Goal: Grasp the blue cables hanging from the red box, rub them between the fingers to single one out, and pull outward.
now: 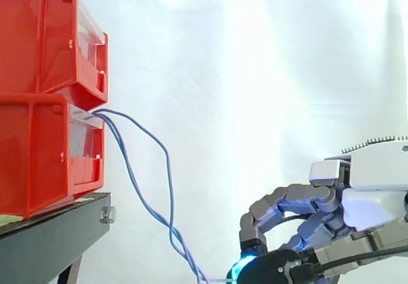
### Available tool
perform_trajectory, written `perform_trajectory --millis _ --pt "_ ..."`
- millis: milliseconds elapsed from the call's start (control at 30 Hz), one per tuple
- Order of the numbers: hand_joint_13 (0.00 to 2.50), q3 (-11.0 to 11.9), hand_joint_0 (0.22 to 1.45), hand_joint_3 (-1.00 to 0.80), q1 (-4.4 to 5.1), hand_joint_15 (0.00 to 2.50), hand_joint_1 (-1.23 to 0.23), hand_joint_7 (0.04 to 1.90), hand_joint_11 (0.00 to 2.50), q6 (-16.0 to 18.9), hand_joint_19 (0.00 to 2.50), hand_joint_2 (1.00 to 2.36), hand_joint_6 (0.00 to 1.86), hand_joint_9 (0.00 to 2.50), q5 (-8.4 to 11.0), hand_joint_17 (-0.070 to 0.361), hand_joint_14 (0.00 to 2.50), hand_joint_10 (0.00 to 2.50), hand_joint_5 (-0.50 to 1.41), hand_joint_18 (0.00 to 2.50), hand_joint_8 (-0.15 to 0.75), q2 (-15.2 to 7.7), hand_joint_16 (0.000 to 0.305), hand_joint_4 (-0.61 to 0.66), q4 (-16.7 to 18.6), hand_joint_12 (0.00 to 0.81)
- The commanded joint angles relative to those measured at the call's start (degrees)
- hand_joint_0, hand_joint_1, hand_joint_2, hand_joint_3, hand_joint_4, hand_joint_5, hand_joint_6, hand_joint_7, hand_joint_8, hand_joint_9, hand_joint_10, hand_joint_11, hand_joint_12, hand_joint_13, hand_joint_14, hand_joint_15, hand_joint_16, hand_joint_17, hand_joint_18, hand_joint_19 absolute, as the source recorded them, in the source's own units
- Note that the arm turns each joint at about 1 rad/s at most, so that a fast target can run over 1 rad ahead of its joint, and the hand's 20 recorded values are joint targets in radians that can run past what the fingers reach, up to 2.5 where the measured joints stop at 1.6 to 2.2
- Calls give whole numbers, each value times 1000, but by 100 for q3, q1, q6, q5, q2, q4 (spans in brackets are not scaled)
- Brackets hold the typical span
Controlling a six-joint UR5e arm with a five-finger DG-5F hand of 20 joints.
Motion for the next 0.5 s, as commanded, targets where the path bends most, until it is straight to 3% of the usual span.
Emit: perform_trajectory --millis 0,467 --pt "769 -2 613 41 0 424 -870 1230 237 0 433 1004 878 772 -2 118 15 7 -64 802 260 -2 53 -72 0 374" --pt "773 -2 613 39 0 438 -871 1231 240 0 435 1005 877 779 7 118 17 7 -64 794 259 -2 52 -69 0 371"
